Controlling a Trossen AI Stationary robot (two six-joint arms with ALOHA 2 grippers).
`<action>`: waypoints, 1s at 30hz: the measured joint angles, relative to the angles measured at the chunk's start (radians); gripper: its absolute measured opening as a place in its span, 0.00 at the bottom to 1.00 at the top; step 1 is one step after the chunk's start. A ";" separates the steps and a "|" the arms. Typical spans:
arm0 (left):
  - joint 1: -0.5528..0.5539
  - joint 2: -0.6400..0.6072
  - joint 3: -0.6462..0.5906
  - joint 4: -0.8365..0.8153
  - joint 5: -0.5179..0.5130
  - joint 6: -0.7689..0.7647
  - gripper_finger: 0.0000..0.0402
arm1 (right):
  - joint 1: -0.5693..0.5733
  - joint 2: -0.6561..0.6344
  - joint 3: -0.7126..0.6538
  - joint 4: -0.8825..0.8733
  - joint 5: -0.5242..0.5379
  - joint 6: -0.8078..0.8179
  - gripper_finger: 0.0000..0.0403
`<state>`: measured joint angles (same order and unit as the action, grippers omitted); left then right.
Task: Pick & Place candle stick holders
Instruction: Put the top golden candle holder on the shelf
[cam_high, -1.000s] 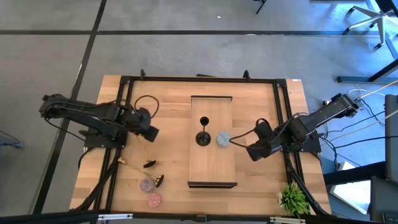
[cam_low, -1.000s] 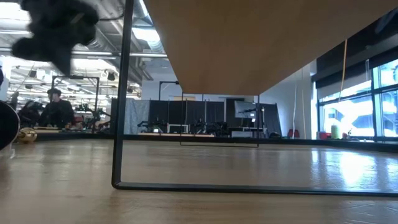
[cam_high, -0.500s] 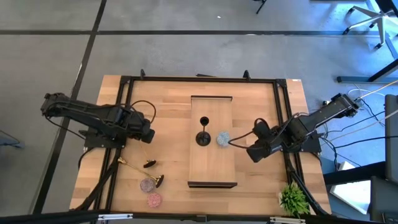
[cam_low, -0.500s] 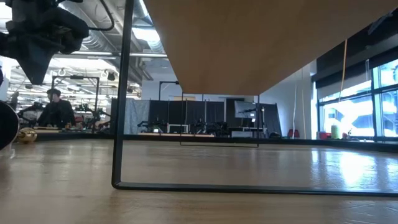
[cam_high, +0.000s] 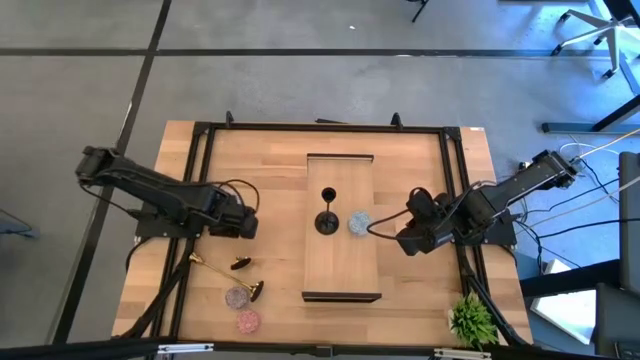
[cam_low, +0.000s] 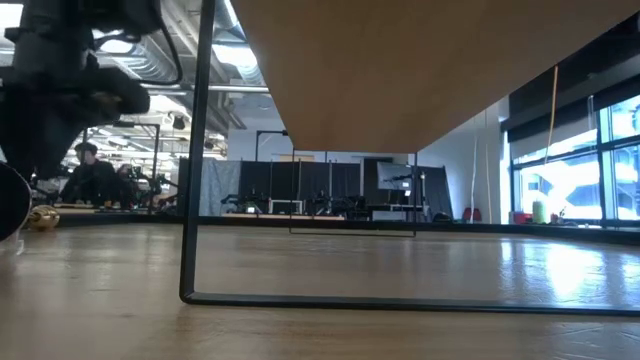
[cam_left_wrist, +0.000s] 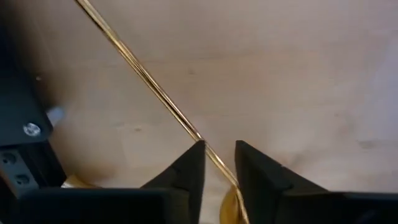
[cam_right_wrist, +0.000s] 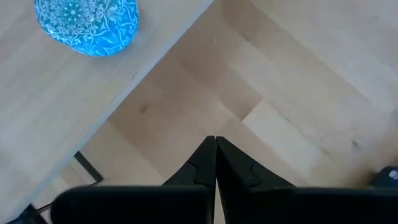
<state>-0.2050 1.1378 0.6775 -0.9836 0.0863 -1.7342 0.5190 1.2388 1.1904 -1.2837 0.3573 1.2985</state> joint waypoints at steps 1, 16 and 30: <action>0.000 0.010 0.000 0.001 0.002 -0.011 0.25 | 0.000 0.000 0.000 0.000 0.005 -0.004 0.02; -0.001 0.116 0.000 0.021 0.057 -0.149 0.49 | 0.000 0.000 0.000 0.000 0.017 -0.055 0.02; -0.003 0.213 0.000 0.095 0.053 -0.147 0.49 | 0.000 0.000 0.000 0.001 0.016 -0.058 0.02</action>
<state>-0.2081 1.3510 0.6773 -0.8883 0.1393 -1.8816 0.5190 1.2388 1.1904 -1.2829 0.3731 1.2407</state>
